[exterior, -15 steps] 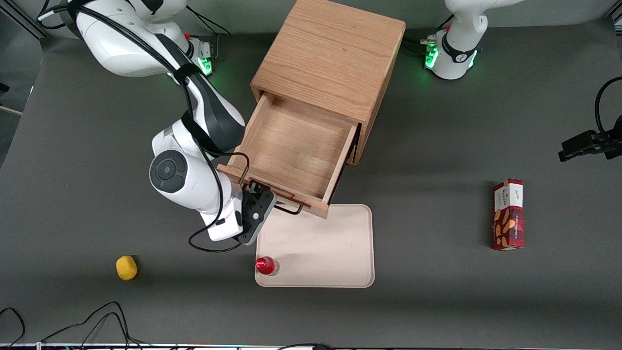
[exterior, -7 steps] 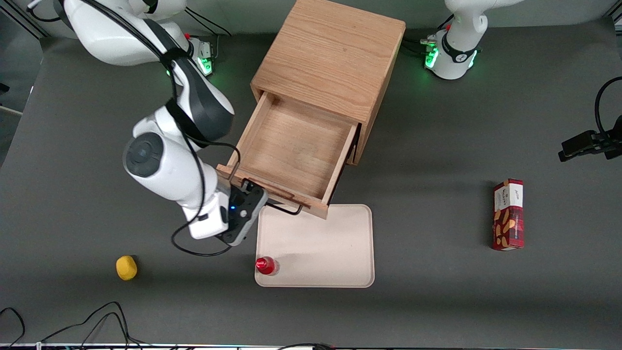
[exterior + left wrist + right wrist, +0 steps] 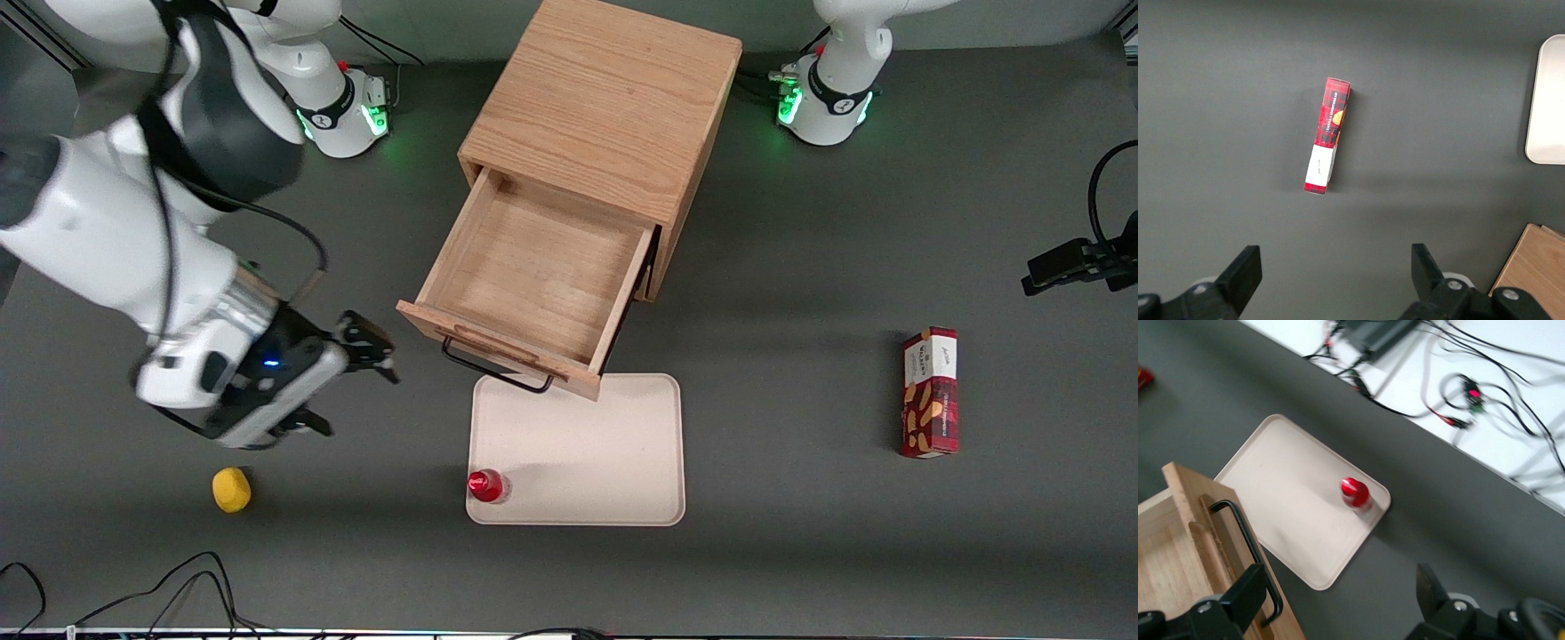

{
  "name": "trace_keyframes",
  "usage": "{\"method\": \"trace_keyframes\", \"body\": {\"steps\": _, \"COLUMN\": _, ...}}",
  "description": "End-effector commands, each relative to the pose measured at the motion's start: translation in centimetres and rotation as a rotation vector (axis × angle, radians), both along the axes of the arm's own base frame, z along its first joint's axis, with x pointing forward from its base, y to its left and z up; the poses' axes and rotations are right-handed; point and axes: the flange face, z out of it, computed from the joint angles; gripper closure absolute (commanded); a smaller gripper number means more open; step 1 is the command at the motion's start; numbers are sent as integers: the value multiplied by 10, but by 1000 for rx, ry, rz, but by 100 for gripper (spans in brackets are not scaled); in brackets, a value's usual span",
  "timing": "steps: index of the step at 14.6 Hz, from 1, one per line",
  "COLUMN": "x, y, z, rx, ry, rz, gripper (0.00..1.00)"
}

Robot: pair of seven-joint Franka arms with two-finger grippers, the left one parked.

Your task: Open upper drawer

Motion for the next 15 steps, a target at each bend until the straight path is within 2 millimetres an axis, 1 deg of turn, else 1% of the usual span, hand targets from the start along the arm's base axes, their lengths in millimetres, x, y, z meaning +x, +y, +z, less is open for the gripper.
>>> {"method": "trace_keyframes", "body": {"steps": 1, "x": -36, "y": -51, "z": 12, "rx": 33, "ry": 91, "rz": -203, "gripper": 0}}
{"method": "trace_keyframes", "body": {"steps": 2, "x": -45, "y": -60, "z": 18, "rx": 32, "ry": 119, "rz": -251, "gripper": 0}}
{"method": "trace_keyframes", "body": {"steps": 4, "x": -62, "y": -97, "z": 21, "rx": 19, "ry": 163, "rz": -346, "gripper": 0}}
{"method": "trace_keyframes", "body": {"steps": 6, "x": -85, "y": -133, "z": 18, "rx": -26, "ry": 218, "rz": -437, "gripper": 0}}
{"method": "trace_keyframes", "body": {"steps": 7, "x": -96, "y": -147, "z": 16, "rx": -62, "ry": 258, "rz": -498, "gripper": 0}}
{"method": "trace_keyframes", "body": {"steps": 8, "x": -104, "y": -156, "z": 13, "rx": -119, "ry": 282, "rz": -547, "gripper": 0}}
{"method": "trace_keyframes", "body": {"steps": 9, "x": -110, "y": -163, "z": 13, "rx": -158, "ry": 304, "rz": -579, "gripper": 0}}
{"method": "trace_keyframes", "body": {"steps": 10, "x": -114, "y": -165, "z": 14, "rx": -174, "ry": 322, "rz": -584, "gripper": 0}}
{"method": "trace_keyframes", "body": {"steps": 13, "x": -117, "y": -170, "z": 20, "rx": -196, "ry": 306, "rz": -592, "gripper": 0}}
{"method": "trace_keyframes", "body": {"steps": 14, "x": -118, "y": -167, "z": 21, "rx": -205, "ry": 299, "rz": -587, "gripper": 0}}
{"method": "trace_keyframes", "body": {"steps": 15, "x": -120, "y": -169, "z": 24, "rx": -205, "ry": 295, "rz": -590, "gripper": 0}}
